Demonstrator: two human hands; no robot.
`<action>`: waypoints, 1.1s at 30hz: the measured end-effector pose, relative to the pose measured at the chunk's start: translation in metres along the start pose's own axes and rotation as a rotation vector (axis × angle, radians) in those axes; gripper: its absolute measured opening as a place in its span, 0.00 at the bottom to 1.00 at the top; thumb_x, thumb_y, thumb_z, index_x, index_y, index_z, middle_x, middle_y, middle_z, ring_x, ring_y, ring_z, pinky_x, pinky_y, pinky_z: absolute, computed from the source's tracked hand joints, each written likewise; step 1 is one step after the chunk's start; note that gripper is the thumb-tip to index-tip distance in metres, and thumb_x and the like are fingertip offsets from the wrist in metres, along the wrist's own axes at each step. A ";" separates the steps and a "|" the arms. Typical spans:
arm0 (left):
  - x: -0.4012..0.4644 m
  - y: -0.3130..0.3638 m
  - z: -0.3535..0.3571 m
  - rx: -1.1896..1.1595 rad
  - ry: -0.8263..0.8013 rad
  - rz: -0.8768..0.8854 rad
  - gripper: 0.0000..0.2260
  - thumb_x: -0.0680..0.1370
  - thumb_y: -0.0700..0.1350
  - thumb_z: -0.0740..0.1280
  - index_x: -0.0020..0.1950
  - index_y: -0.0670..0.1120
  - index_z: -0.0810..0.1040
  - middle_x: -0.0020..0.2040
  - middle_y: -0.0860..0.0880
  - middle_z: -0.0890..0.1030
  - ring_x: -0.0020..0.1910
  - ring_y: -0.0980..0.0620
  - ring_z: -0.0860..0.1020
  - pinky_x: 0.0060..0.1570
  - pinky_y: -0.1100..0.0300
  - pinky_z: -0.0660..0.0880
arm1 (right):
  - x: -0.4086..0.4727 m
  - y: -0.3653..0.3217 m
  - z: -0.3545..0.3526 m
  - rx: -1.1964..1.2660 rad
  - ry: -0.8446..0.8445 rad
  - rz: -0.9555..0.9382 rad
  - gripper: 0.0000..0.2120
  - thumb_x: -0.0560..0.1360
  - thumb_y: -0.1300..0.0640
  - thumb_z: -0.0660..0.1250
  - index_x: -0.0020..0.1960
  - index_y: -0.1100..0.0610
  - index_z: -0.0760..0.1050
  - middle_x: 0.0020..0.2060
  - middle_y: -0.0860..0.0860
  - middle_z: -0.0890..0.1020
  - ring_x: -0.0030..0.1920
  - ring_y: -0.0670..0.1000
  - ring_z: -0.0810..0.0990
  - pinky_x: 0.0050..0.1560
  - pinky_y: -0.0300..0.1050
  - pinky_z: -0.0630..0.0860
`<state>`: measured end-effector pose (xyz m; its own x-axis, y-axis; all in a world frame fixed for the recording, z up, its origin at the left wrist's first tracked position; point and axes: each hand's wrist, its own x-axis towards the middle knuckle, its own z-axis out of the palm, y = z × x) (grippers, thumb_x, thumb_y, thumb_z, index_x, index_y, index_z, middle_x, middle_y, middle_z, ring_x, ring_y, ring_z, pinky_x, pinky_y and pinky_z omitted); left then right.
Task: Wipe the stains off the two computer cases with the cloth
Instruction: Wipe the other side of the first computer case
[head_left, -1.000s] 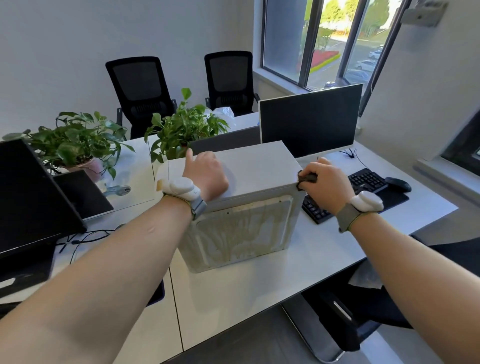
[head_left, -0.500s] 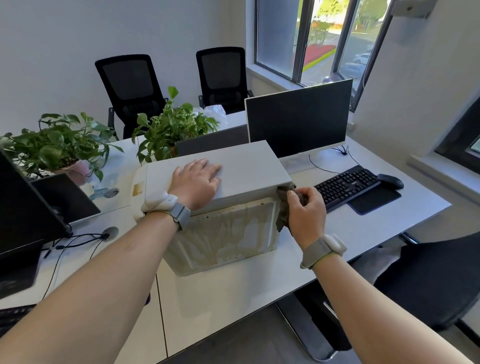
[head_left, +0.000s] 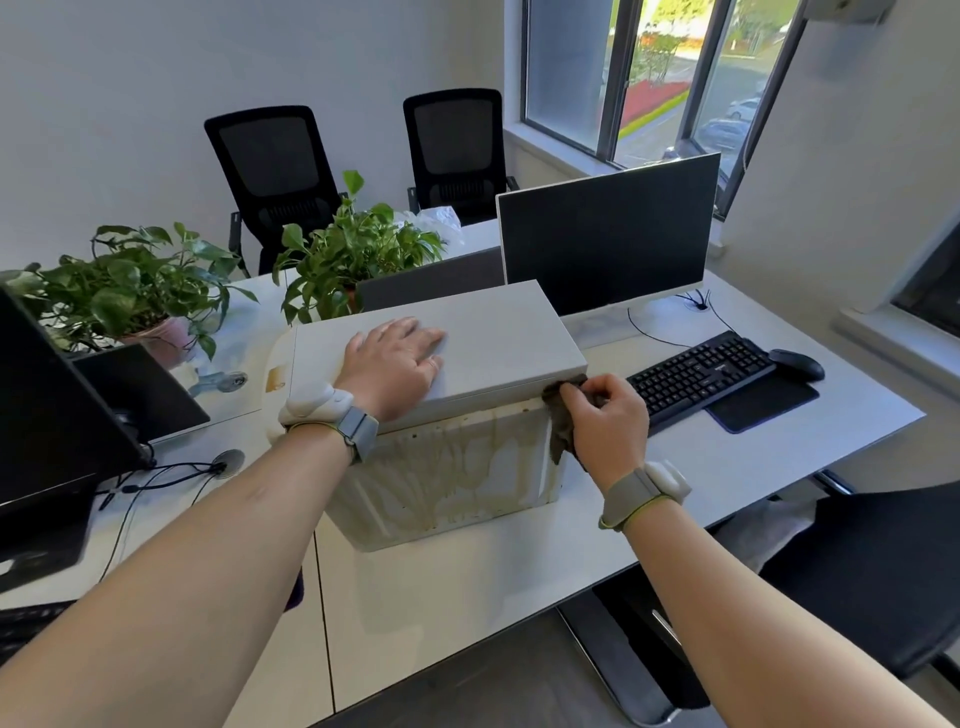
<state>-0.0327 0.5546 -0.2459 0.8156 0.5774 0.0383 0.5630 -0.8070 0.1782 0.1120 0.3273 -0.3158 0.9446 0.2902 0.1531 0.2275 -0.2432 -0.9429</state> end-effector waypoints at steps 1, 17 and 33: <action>-0.001 0.000 0.000 -0.005 -0.003 -0.002 0.21 0.85 0.57 0.53 0.79 0.61 0.64 0.82 0.52 0.60 0.81 0.48 0.57 0.78 0.43 0.51 | -0.001 0.003 0.002 -0.004 -0.001 -0.002 0.10 0.74 0.52 0.74 0.38 0.55 0.76 0.36 0.51 0.78 0.39 0.52 0.77 0.40 0.47 0.75; 0.000 -0.002 0.002 -0.014 -0.002 0.000 0.21 0.85 0.58 0.53 0.79 0.61 0.64 0.82 0.52 0.60 0.81 0.48 0.56 0.79 0.41 0.51 | -0.021 -0.009 0.005 -0.068 -0.086 0.055 0.05 0.75 0.55 0.70 0.48 0.51 0.85 0.42 0.46 0.83 0.45 0.49 0.81 0.49 0.48 0.81; 0.001 -0.004 0.003 -0.014 0.003 0.004 0.22 0.85 0.58 0.52 0.79 0.62 0.64 0.82 0.52 0.60 0.81 0.48 0.56 0.78 0.41 0.50 | -0.037 -0.023 0.030 -0.186 -0.005 -0.320 0.05 0.75 0.59 0.73 0.40 0.57 0.82 0.40 0.47 0.78 0.39 0.47 0.75 0.38 0.44 0.76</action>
<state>-0.0340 0.5578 -0.2497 0.8172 0.5749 0.0420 0.5581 -0.8074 0.1915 0.0646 0.3503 -0.3089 0.8178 0.3829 0.4296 0.5506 -0.3033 -0.7777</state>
